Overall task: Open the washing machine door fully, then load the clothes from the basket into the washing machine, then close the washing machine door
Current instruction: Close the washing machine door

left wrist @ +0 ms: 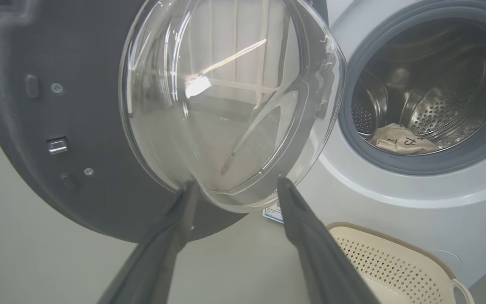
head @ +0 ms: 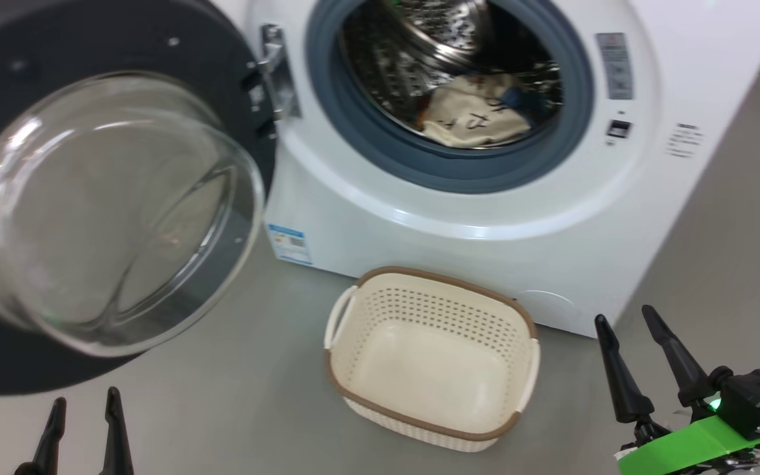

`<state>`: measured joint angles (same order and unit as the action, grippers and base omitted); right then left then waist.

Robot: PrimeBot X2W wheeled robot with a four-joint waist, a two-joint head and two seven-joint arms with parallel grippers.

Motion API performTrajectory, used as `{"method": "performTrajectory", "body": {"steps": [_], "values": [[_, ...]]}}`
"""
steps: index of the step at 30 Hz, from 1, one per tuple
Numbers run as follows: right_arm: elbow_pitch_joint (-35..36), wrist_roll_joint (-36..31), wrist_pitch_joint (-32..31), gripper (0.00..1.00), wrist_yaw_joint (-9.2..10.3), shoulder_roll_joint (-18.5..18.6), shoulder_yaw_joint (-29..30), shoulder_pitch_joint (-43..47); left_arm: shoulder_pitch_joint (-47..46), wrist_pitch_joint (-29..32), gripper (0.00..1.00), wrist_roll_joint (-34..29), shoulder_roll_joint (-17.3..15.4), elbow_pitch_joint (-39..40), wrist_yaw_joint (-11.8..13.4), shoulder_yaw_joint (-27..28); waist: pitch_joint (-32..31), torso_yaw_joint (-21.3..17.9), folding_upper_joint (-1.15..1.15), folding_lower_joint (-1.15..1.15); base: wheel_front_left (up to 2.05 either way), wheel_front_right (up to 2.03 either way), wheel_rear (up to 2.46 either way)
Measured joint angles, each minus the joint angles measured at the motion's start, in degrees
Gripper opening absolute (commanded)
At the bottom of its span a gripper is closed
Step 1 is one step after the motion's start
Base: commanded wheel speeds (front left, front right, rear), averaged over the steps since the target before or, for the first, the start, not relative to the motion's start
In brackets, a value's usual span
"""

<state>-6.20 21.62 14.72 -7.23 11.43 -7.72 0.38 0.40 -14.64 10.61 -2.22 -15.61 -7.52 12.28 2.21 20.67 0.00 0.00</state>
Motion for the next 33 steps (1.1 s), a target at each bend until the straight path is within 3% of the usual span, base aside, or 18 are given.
{"method": "performTrajectory", "body": {"steps": [12, 24, 25, 26, 27, 33], "values": [[-0.80, 0.01, 0.00, 1.00, 0.00, -0.07, -4.50, -0.85, 2.29, 0.00, 1.00, 1.99, 0.04, 0.96, 1.33, 0.54, -0.60, 8.18, 0.00, 0.00, 0.00, 0.00, 0.00], [-1.58, 0.18, 0.00, 1.00, 0.00, 0.73, -6.69, -3.41, 3.46, 0.00, 1.00, 4.19, 0.09, 2.90, 2.56, 0.71, 0.77, 9.42, 0.00, 0.00, 0.00, 0.00, 0.00], [-1.58, 0.21, 0.00, 1.00, 0.00, 0.78, -6.69, -3.41, 3.46, 0.00, 0.80, 4.60, 0.09, 2.90, 2.56, 0.66, 0.82, 9.43, 0.00, 0.00, 0.00, 0.00, 0.00], [-1.59, 0.27, 0.00, 1.00, 0.00, 0.82, -6.69, -3.41, 3.45, 0.00, 0.31, 5.08, 0.10, 2.99, 2.55, 0.62, 0.87, 9.42, 0.00, 0.00, 0.00, 0.00, 0.00], [-1.59, 0.32, 0.00, 1.00, 0.00, 0.90, -6.67, -3.41, 3.43, 0.00, 0.02, 5.38, 0.13, 3.31, 2.54, 0.62, 0.93, 9.42, 0.00, 0.00, 0.00, 0.00, 0.00], [-1.55, 0.35, 0.00, 1.00, 0.00, 0.90, -6.53, -3.38, 1.71, 0.00, 0.00, 8.76, 0.03, 7.42, 1.02, 3.35, 1.66, 9.46, 0.00, 0.00, 0.00, 0.00, 0.00]]}}
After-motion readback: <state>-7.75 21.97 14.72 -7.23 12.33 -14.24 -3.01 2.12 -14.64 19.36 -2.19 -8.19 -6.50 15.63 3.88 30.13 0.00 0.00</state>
